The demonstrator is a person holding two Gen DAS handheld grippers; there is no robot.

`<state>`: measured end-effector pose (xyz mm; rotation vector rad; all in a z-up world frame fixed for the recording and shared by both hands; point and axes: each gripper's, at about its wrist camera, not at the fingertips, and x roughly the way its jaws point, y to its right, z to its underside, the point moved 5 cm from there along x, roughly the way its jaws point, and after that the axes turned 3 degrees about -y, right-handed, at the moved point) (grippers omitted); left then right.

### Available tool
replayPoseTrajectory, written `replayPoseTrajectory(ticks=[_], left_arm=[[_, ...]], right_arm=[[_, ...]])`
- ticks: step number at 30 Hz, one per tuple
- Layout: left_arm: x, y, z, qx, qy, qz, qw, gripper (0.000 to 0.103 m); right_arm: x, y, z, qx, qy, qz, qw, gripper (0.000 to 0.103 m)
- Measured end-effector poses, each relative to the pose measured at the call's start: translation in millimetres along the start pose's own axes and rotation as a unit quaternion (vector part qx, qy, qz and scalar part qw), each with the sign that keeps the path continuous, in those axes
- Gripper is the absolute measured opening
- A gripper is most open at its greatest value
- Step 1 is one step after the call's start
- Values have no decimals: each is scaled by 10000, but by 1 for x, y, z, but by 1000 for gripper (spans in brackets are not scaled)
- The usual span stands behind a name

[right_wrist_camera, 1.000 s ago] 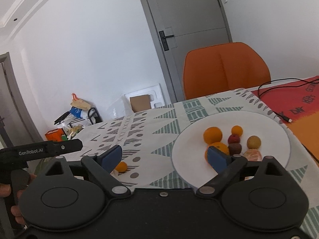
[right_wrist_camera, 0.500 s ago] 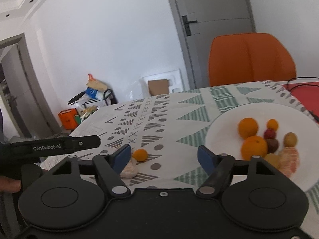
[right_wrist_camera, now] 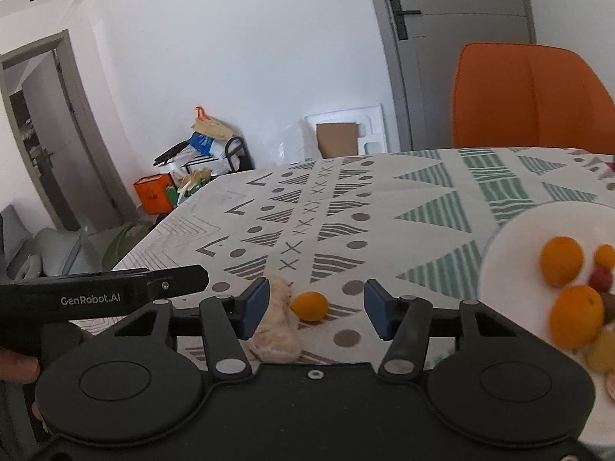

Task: Organize fruits
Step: 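Move both open tools back to the last fruits on the cloth, then grasp a peeled pink citrus with the left tool while the right tool grasps a small orange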

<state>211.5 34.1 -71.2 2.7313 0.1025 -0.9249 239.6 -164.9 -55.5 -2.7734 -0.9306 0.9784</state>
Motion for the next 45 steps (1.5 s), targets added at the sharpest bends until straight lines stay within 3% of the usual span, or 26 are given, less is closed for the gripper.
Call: replayPoseTrajectory(ticks=[11,14,17,32,41,45], left_arm=[[10,-5,1,-15,-108,-133,9999,92],[13,-1,2,38,-141,-139,9998,92],[17,3,2,65,-186,-126,9997,92],[39,51,11,525,-467,39,9975,92],[49,64,21,866,-486,-547,9935,91],[49,63,23,876,-475,-625,9931,86]], right_arm=[[32,4,10,125,-266,-187,9994,43],[36,6,13,102,-281,-177,9994,23],[33,8,12,115,-391,-250,9989,23],[-19,37,6,436,95,54,9990,23],[-42,52,15,656,245,292,9971,23],[-48,58,18,751,282,326,9962,23]])
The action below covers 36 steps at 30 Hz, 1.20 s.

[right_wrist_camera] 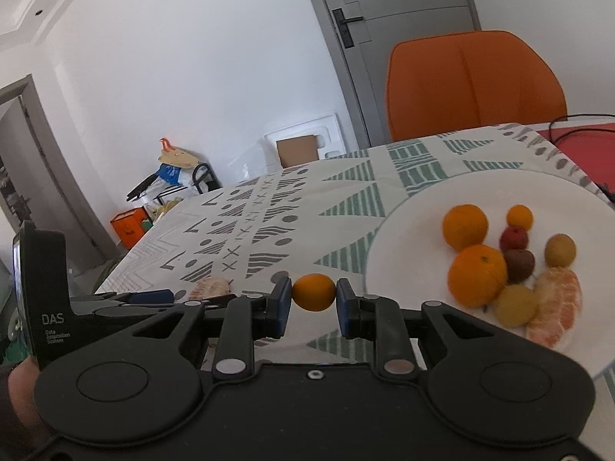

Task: Organize fruits
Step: 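Grasp a peeled pink citrus with the left tool while the right tool grasps a small orange, then carry the peeled citrus and small orange in both tools over the plate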

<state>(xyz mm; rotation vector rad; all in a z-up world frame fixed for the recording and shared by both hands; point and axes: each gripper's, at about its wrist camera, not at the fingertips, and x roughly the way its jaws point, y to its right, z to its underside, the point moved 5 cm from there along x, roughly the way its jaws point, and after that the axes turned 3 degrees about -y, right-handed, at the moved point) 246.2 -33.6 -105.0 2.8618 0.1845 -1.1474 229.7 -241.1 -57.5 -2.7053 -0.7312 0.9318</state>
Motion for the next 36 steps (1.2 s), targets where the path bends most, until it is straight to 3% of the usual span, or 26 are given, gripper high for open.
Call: replayPoseTrajectory(ticks=[7,9,11,18,36], left_arm=[[-8,1,3,69,24,97,9999,62],[-10,-1,3,-12,51,147,9999,46],[-13,-4,4,-69,71,141,9999,37],[-25,-1,6,-199,84,471,9987,35],[-64,42,-17,11,634,1040,9926,35]], right_arm=[[-5,-1,4,77,36,-54,9999,23],[-7,-2,5,83,50,-71,9999,23],[-9,-2,7,87,66,-81,9999,24],[-18,1,9,115,128,-29,9998,24],[-49,35,13,395,392,263,9981,24]])
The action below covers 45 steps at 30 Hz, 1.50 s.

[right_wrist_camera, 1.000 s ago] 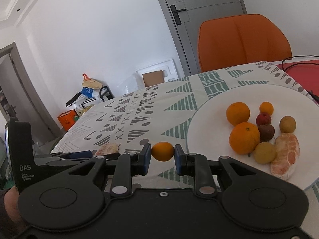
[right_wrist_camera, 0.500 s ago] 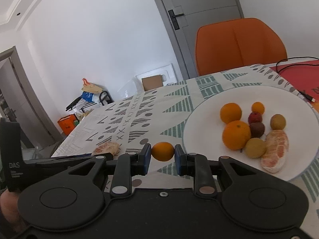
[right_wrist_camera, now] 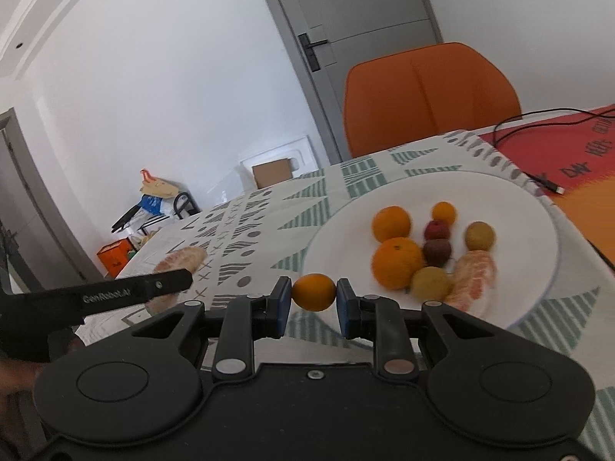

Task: Organize fruits
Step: 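Carry the peeled citrus and small orange in both tools over the plate, then open the left tool to drop the peeled citrus while the right tool drops the orange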

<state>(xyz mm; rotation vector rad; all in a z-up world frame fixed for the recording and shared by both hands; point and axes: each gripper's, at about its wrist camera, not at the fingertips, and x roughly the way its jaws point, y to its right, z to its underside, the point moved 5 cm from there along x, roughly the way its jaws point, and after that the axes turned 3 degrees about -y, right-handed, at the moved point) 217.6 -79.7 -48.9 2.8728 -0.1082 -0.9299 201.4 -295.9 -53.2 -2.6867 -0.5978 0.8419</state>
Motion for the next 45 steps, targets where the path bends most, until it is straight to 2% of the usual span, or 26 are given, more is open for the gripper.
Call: replayPoseTrajectory(ticks=[12,24,31,34,42,45], left_arm=[[9,42,-9,247,101,376,9989,35],[32,79,-13,413,-26,754,9963,35],[48,98,-11,414,-188,950,9944,36],[52,102,-10,431,-247,1053,9932,39],[46,70,-12,110,-263,746,9968,50],[40,61,-13,64,-222,650,9976,54]], right_arm=[[-14,38,0,254,134,266,9992,24],[-24,78,-5,508,254,667,9962,24],[-25,82,-5,493,224,697,9961,24],[-23,80,-5,467,200,669,9965,24],[-18,70,-4,406,141,566,9975,24],[-16,64,-2,370,86,508,9980,27]])
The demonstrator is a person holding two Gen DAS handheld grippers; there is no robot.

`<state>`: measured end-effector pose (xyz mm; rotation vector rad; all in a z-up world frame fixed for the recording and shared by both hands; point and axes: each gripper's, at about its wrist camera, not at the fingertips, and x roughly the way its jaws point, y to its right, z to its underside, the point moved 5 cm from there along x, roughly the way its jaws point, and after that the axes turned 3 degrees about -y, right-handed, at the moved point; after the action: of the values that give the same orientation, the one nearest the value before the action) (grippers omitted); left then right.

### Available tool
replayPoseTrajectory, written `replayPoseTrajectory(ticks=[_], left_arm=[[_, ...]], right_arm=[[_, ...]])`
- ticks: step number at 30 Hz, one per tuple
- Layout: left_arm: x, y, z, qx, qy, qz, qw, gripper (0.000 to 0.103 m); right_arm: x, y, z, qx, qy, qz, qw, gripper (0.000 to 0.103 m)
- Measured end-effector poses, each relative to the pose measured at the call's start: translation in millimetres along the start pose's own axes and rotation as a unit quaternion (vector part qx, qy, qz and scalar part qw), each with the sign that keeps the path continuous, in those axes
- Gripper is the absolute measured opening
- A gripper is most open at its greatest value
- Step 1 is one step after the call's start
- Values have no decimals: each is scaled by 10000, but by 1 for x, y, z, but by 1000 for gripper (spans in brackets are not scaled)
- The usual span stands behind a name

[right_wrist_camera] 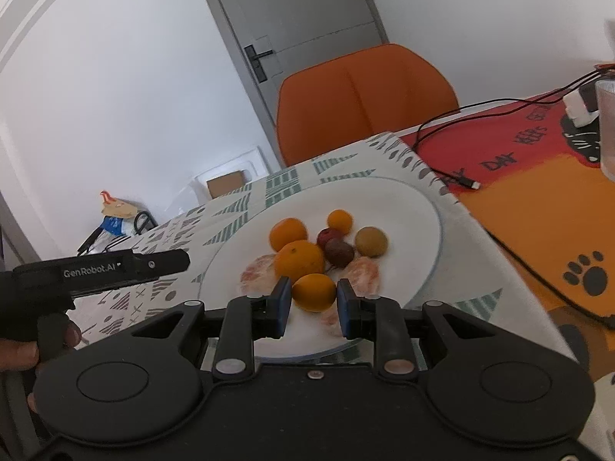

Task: Organize fruits

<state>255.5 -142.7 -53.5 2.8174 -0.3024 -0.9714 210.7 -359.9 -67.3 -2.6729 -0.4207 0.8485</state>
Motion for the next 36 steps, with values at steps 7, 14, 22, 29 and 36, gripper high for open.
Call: replayPoseTrajectory(ticks=[7,14,22,29,36], left_arm=[[-19,-11,5,98,86,-170,9998,77],[-38,-27,12,49,186,-376,9991,84],[-59,-51,15,-40,361,-649,9972,90],[-81,-67,15,-226,422,-769,9959,95],[-103,-74,22,-127,310,-857,9958,100]], right_arm=[[-4,-13,-1,-129,59,-44,9999,30],[-6,-16,3,-96,6,-13,10000,39],[2,-31,7,-187,-14,-67,9998,46],[-6,-53,6,-367,84,-105,9992,73],[-14,-71,9,-455,83,-144,9988,89]])
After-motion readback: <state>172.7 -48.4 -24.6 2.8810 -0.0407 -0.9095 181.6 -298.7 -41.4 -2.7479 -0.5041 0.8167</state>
